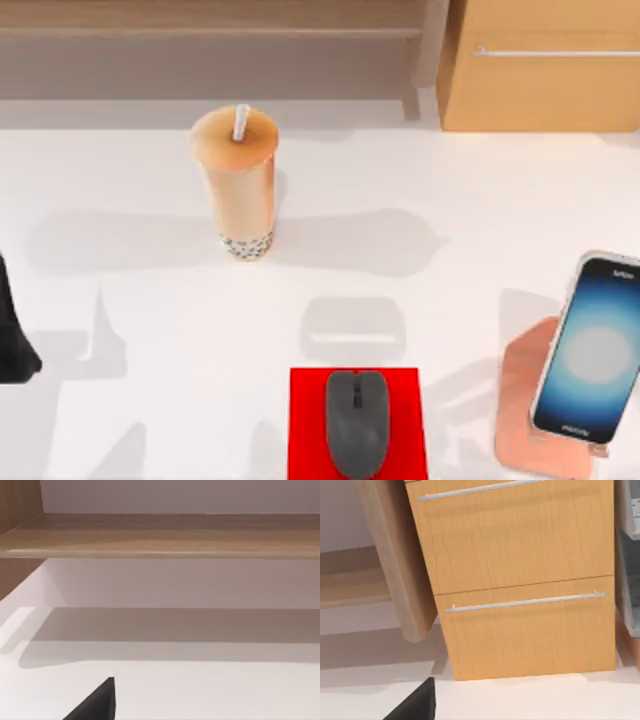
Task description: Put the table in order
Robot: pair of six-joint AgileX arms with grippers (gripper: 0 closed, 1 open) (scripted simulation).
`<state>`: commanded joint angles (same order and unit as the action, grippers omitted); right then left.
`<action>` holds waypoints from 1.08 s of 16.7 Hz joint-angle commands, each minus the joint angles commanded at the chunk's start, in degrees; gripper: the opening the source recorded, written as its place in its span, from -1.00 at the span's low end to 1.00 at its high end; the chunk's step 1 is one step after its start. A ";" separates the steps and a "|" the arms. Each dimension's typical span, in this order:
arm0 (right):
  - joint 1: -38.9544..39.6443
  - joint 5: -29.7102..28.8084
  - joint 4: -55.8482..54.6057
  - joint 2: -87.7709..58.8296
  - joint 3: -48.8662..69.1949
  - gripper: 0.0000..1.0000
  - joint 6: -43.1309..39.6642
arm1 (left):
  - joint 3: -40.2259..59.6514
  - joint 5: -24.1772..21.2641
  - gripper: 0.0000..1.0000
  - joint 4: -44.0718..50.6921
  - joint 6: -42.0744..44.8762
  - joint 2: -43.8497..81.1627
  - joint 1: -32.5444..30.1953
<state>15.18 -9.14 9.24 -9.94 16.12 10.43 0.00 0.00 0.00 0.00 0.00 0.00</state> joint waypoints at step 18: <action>-15.18 9.14 -9.25 9.94 -16.12 1.00 -10.43 | -0.54 1.68 1.00 -2.64 -0.16 3.51 -2.78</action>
<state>0.00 0.00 0.00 0.00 0.00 0.00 -0.54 1.68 -2.64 -0.16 3.51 -2.78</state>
